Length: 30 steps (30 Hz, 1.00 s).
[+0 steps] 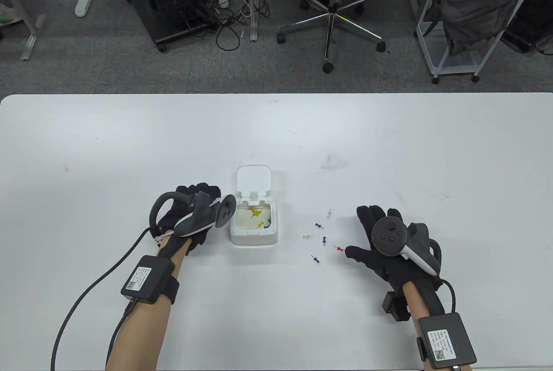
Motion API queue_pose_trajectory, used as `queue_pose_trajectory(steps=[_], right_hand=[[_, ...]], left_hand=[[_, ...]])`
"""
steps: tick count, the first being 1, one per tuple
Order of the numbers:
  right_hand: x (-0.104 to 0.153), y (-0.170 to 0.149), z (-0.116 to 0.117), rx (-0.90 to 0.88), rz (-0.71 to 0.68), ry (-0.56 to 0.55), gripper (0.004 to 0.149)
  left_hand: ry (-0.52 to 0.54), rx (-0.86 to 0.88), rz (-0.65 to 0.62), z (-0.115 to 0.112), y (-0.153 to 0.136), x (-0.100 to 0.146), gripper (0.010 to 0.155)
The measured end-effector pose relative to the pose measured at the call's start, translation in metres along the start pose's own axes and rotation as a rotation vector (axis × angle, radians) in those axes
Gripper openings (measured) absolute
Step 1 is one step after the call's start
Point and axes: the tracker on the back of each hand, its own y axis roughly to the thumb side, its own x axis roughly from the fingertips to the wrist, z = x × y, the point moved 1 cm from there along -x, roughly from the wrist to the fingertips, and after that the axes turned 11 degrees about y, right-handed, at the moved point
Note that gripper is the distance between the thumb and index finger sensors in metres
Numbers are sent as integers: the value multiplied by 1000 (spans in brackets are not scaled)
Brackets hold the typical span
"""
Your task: Press to open box and store push pins
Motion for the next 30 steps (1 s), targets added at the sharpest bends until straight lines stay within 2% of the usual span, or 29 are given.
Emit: queue_pose_trajectory(steps=[9, 18, 26, 30], right_hand=[[1, 2, -1, 3, -7, -7, 90], [1, 2, -1, 8, -10, -5, 90], [1, 2, 0, 8, -13, -3, 90], [1, 3, 0, 9, -12, -1, 90]], left_hand=[[27, 70, -55, 24, 36, -10, 43], [38, 68, -164, 37, 79, -8, 42], [24, 53, -157, 34, 83, -8, 47], [36, 43, -137, 37, 73, -5, 51]])
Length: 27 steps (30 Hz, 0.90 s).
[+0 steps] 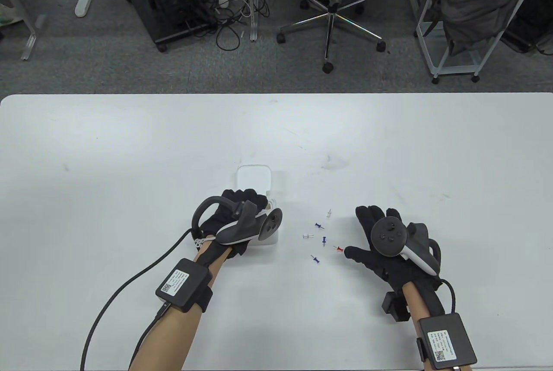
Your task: Press to open box and store push pins
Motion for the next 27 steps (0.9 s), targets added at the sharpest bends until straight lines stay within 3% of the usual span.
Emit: queue_pose_trajectory(steps=[7, 14, 22, 27], right_hand=[[0, 0, 0, -2, 4, 4, 90], [0, 1, 1, 4, 2, 11, 90], [-1, 1, 2, 11, 9, 19, 90], [0, 1, 2, 20, 22, 16, 90]], left_hand=[[5, 37, 100, 0, -41, 24, 53], [-7, 65, 203, -9, -84, 64, 53], [1, 111, 303, -22, -109, 106, 54], [6, 126, 319, -27, -113, 119, 55]])
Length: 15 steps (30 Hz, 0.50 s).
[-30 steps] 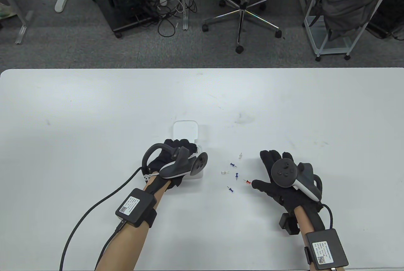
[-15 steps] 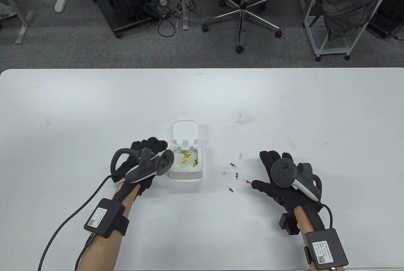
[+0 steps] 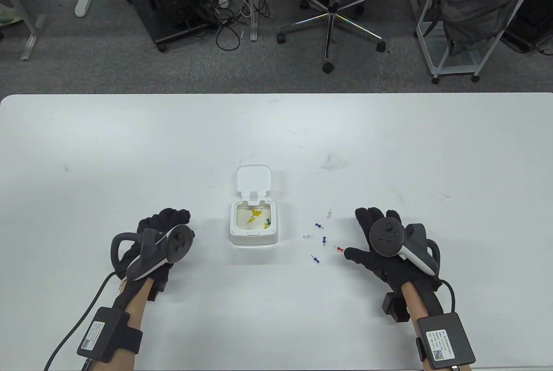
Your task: Press to open box and store push pins
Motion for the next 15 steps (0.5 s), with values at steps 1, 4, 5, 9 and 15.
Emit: queue_pose_trajectory(steps=[1, 4, 5, 9, 15], right_hand=[[0, 0, 0, 9, 6, -2, 90], [0, 0, 1, -2, 6, 7, 90], [-1, 0, 2, 2, 9, 8, 90], [-2, 5, 4, 38, 9, 3, 88], [-7, 13, -4, 63, 40, -33, 85]], left_hand=[[-2, -4, -1, -1, -1, 1, 55], [4, -10, 10, -4, -5, 4, 55], [-1, -14, 14, -6, -6, 5, 55], [-16, 19, 19, -6, -9, 4, 55], [7, -14, 19, 0, -11, 4, 56]])
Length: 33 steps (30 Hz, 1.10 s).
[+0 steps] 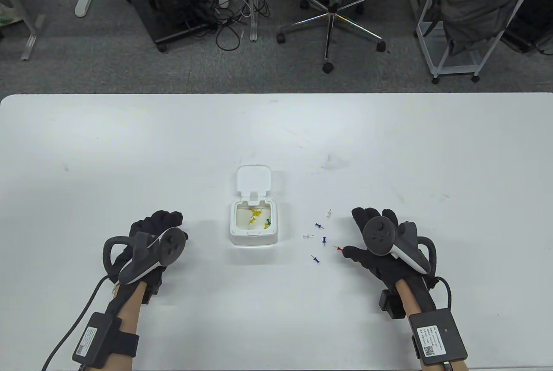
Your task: Press to open box and store push pins
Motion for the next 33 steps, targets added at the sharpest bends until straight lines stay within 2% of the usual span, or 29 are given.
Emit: queue_pose_trajectory(steps=[8, 19, 27, 33], right_hand=[[-32, 32, -17, 152, 100, -19, 76], [-77, 69, -9, 348, 172, -45, 68], [-94, 77, 2, 444, 206, -73, 59], [-97, 79, 7, 490, 188, -161, 48]], left_hand=[[7, 10, -29, 4, 6, 3, 55], [44, 0, 0, 12, 0, 6, 56], [47, 3, 1, 12, -1, 6, 55], [38, 0, -2, 13, 0, 6, 54]])
